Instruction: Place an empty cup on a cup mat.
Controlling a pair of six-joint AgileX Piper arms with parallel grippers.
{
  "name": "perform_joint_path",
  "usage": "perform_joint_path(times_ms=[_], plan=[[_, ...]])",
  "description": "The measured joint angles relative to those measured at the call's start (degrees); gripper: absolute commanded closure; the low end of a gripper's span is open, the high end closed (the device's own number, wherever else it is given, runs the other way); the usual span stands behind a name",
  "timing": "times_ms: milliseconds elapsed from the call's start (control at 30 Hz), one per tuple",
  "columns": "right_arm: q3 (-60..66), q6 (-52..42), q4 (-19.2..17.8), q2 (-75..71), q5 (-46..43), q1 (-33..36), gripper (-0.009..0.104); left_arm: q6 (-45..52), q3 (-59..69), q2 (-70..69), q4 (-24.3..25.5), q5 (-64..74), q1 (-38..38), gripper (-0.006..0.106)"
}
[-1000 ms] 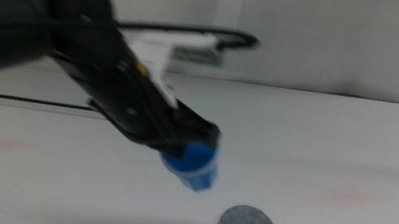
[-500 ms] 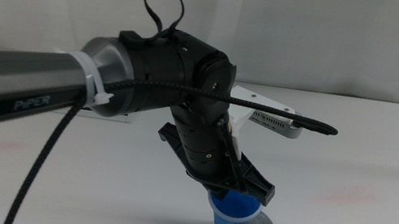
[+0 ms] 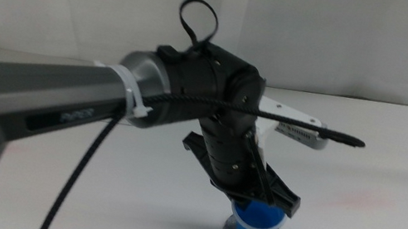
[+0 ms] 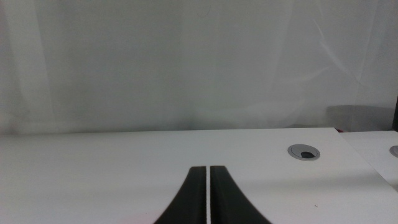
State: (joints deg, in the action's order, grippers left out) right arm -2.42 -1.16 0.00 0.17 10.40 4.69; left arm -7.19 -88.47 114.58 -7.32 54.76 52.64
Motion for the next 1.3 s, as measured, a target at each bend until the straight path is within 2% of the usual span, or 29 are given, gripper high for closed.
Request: perform_joint_path(times_ms=[367,500,700,767,1300], plan=[[0.0,0.0,0.0,0.0,0.0,0.0,0.098,-0.38,-0.26,3.15,0.84,-0.22,0.69,0.103],[0.0,0.0,0.0,0.0,0.0,0.0,0.098,-0.48,-0.26,3.15,1.12,-0.8,0.69,0.075],[0.0,0.0,0.0,0.0,0.0,0.0,0.098,-0.48,-0.26,3.15,1.24,-1.14,0.69,0.02],[0.0,0.0,0.0,0.0,0.0,0.0,0.098,-0.48,-0.26,3.15,1.24,-1.14,0.69,0.008],[0.0,0.0,0.0,0.0,0.0,0.0,0.098,-0.48,-0.26,2.31,2.75,-2.21,0.69,0.009]])
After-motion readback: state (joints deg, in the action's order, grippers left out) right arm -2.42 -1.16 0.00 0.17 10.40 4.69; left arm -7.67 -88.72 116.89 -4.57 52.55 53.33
